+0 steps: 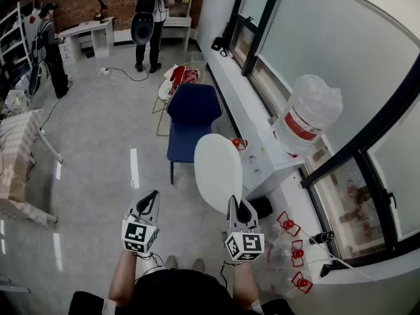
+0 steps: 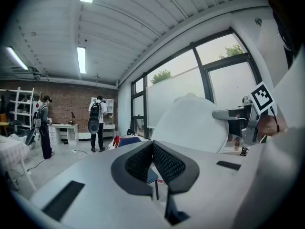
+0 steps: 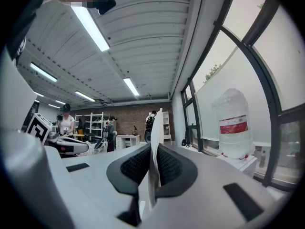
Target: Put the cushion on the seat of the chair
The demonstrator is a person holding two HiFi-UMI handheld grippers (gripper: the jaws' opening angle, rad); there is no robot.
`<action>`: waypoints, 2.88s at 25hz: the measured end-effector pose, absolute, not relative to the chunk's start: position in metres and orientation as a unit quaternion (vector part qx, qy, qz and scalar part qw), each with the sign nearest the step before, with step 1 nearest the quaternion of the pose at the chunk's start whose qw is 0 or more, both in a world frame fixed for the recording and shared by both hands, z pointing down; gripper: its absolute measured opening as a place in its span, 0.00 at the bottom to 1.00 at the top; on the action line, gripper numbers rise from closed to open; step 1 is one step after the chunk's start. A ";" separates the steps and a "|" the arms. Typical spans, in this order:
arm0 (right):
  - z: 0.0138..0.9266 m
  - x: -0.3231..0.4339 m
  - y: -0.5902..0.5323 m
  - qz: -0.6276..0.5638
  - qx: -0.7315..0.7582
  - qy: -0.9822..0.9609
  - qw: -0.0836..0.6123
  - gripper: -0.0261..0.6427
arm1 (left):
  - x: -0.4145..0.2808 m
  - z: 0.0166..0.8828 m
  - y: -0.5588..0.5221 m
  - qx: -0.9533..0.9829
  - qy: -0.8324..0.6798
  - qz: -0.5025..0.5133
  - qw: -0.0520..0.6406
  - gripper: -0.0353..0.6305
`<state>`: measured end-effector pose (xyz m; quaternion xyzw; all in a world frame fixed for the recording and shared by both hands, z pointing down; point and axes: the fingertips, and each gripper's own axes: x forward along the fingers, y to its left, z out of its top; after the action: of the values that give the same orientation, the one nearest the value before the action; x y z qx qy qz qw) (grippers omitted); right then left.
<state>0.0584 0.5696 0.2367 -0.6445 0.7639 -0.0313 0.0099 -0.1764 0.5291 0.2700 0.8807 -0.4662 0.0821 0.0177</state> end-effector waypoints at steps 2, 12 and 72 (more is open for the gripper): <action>0.239 0.061 0.572 -0.034 -0.646 0.763 0.010 0.11 | -0.174 0.268 0.531 0.882 -0.465 0.078 0.021 0.08; 0.251 0.069 0.578 -0.038 -0.647 0.761 -0.004 0.11 | -0.152 0.267 0.532 0.892 -0.445 0.079 0.015 0.08; 0.328 0.063 0.184 -0.118 -0.601 0.790 -0.033 0.11 | -0.145 0.340 0.164 0.873 -0.468 0.117 0.077 0.08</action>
<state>0.0629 0.1835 0.3283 -0.6007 0.7901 -0.1177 -0.0335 -0.1455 0.1643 0.3398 0.8725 -0.4681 0.1170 0.0769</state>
